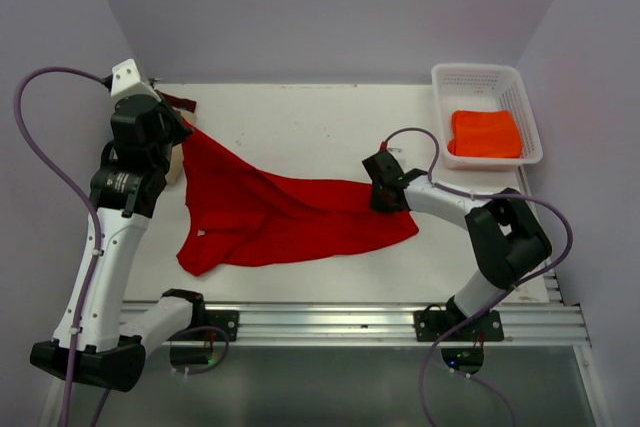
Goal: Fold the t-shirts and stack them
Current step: Flatten out the tshirt
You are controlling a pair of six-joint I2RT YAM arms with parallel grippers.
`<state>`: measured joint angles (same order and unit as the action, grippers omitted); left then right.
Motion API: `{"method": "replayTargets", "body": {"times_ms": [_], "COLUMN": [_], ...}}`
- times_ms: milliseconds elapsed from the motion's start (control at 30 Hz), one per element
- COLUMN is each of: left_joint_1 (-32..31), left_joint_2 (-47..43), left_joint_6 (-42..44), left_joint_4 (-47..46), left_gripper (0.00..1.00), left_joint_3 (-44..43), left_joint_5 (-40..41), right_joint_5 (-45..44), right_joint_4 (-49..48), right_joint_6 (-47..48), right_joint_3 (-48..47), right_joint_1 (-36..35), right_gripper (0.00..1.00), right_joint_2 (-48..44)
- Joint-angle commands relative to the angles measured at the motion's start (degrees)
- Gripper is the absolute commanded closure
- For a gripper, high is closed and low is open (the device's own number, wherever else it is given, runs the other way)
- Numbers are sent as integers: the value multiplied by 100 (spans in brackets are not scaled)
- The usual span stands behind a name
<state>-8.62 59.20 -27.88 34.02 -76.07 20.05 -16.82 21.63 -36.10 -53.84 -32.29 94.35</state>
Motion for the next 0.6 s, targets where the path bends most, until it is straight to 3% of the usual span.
{"method": "replayTargets", "body": {"times_ms": [0, 133, 567], "left_joint_1": [71, 80, 98], "left_joint_2": [-93, -102, -110], "left_joint_6": [-25, -25, -25], "left_joint_4": [-203, -203, -220], "left_gripper": [100, 100, 100], "left_joint_3": [-13, -13, 5], "left_joint_5": [-28, -28, -37], "right_joint_5": [-6, 179, 601], "right_joint_4": [-53, -132, -475], "right_joint_6": [32, 24, -73], "right_joint_3": [6, -12, -47], "right_joint_1": [21, 30, 30], "right_gripper": [86, 77, 79], "right_joint_2": [-233, -92, 400]}}
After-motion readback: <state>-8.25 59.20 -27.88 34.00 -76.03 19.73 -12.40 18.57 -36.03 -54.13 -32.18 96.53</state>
